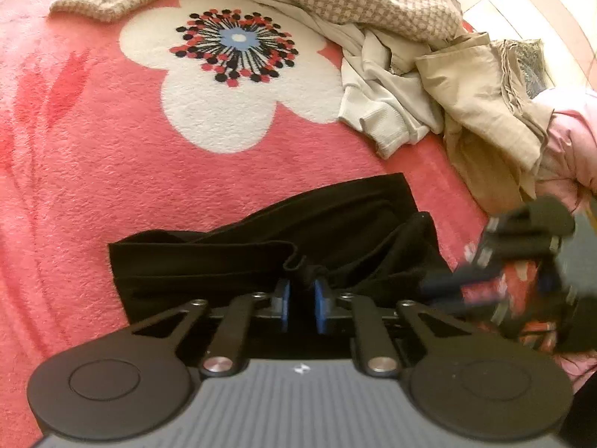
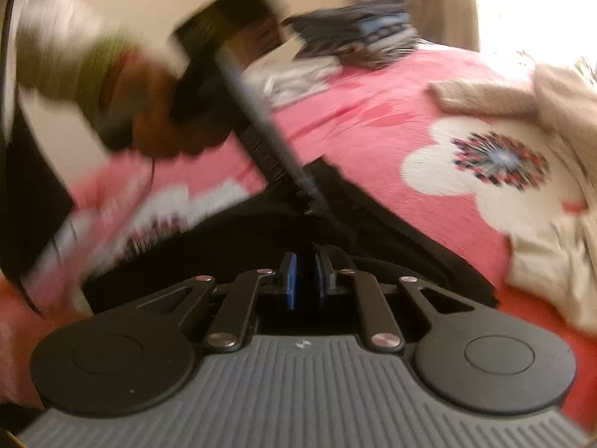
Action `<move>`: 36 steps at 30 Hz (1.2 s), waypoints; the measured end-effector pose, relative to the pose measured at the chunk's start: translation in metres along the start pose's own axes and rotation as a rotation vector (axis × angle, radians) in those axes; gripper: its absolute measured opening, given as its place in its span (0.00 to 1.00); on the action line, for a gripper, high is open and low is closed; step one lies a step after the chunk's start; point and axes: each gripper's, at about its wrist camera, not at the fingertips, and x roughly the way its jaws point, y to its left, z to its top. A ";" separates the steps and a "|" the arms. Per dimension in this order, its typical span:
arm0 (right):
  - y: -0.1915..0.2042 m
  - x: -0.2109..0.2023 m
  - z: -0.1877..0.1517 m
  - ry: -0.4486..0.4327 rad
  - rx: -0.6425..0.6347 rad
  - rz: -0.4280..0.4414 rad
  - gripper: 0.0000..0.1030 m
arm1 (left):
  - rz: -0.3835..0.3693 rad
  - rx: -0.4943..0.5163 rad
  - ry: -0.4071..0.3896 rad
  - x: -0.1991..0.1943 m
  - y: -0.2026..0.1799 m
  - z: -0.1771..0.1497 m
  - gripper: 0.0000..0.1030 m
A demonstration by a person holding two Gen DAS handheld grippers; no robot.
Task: Fold clothes
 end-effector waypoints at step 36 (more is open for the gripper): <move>-0.048 -0.022 -0.021 -0.034 0.202 0.083 0.03 | -0.014 0.075 -0.126 -0.017 0.008 -0.027 0.10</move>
